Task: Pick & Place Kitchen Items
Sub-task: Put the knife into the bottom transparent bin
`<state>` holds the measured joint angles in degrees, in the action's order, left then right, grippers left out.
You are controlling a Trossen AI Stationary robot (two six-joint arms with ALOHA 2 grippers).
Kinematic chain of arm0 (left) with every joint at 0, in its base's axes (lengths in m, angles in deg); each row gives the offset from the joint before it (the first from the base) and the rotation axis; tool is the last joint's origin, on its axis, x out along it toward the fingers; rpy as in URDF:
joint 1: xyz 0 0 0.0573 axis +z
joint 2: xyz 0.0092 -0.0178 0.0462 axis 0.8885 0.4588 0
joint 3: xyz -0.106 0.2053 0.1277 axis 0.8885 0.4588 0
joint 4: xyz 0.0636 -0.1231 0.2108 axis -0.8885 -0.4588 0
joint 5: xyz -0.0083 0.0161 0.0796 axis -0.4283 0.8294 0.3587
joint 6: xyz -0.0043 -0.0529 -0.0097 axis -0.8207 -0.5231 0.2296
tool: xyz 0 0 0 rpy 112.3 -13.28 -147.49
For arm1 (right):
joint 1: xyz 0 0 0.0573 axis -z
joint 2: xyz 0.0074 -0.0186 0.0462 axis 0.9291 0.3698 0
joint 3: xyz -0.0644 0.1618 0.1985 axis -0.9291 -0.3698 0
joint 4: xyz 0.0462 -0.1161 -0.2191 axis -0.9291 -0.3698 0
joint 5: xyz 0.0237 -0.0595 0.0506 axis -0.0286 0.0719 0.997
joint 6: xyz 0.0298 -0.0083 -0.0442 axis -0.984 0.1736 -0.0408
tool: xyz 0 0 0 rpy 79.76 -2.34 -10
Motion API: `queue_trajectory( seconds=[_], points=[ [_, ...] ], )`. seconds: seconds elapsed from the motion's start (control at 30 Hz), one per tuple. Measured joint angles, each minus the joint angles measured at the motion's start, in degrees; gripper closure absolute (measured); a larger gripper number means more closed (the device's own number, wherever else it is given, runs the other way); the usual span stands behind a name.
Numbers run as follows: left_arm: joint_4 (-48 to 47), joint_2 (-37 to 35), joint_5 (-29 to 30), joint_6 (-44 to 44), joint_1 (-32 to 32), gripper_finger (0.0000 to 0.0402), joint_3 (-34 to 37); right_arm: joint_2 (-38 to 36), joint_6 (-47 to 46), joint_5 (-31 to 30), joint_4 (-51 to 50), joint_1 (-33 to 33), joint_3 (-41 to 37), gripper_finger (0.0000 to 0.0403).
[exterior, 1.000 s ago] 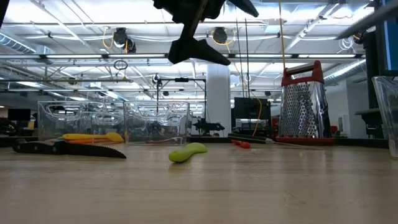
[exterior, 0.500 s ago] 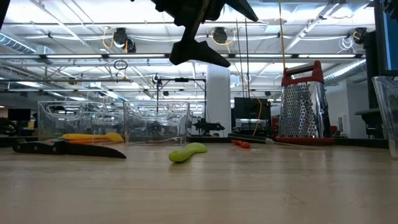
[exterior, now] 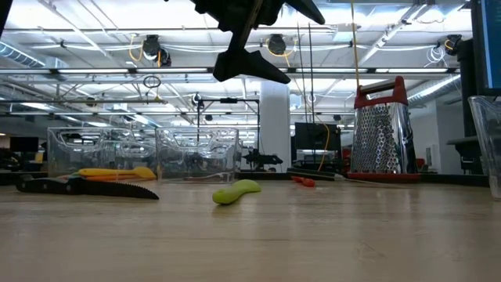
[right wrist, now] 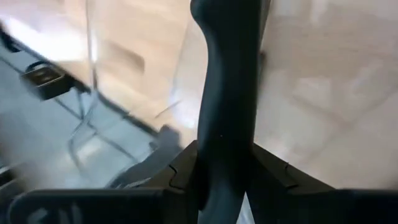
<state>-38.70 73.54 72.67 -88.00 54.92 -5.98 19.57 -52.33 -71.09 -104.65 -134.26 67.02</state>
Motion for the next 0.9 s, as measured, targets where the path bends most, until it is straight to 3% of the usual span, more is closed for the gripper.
queue_trajectory(
  seconds=[0.23,0.9],
  points=[
    [0.0,0.0,0.0,-0.2,0.0,0.0016,0.0,2.6,0.0,5.8,-0.4,2.5,0.0,0.0310],
    [0.0,0.0,-1.4,2.1,0.0,0.0016,0.0,2.8,0.0,5.7,-0.2,2.6,0.0,0.0262]
  ],
)
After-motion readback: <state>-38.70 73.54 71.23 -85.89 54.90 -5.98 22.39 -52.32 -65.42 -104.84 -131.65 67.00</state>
